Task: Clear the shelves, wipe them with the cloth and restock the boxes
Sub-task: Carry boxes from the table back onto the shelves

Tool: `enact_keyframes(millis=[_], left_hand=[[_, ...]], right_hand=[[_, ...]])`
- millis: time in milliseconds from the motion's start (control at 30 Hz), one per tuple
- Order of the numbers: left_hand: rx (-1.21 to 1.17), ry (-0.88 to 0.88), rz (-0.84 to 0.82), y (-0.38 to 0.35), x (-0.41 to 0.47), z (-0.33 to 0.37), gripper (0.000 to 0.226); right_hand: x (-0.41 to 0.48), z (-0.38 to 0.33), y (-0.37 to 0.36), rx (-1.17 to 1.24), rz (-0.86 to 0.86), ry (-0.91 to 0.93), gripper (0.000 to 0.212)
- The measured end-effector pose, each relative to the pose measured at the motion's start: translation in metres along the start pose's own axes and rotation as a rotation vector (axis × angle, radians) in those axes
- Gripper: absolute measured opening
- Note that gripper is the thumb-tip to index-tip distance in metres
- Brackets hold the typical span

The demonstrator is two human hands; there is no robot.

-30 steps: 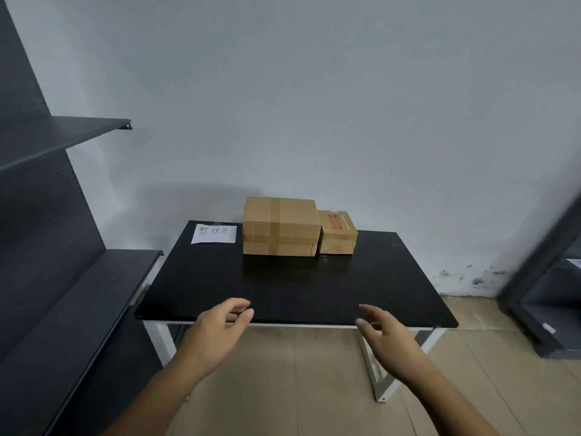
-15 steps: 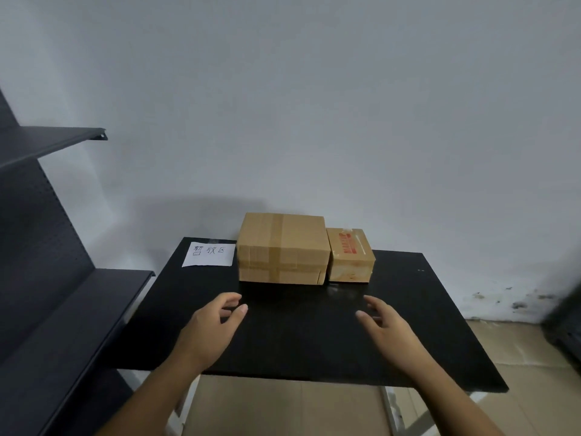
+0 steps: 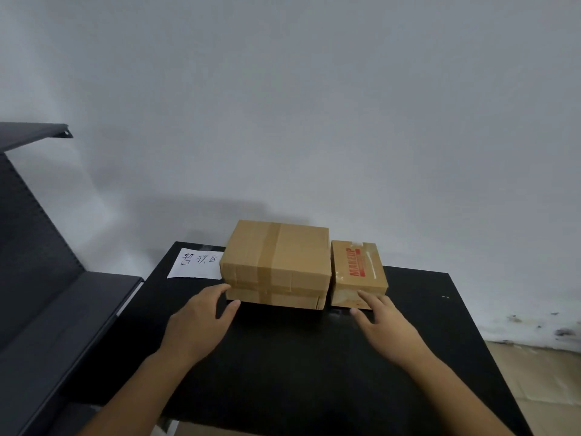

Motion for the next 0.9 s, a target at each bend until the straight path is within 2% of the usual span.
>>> enact_keyframes(millis=[200,467,733,900], left_hand=[[0.061,-0.036,-0.046,-0.028,0.064,-0.025,0.055],[0.063,-0.095,-0.077,-0.057,0.159,-0.073,0.050],[0.092,-0.067,-0.158,-0.095,0.246,-0.131,0.067],[-0.029,0.043,-0.188,-0.125,0.280,-0.169,0.079]], right_hand=[[0.061,-0.017,-0.009,-0.077,-0.011,0.014,0.056],[0.149,-0.052,-0.034,-0.181,-0.028,-0.050,0.059],[0.239,-0.077,-0.067,-0.236,-0.043,-0.131,0.067],[0.285,-0.075,-0.086,-0.178,-0.074,-0.229,0.079]])
Point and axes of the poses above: each hand's wrist, its own x-axis towards the middle knuckle, its own y-axis out of the back of the hand, z = x × y, the point moved 5 cm from there along x, towards the middle knuckle, and after that the axes turned 13 degrees about -y, right-handed, at the moved point
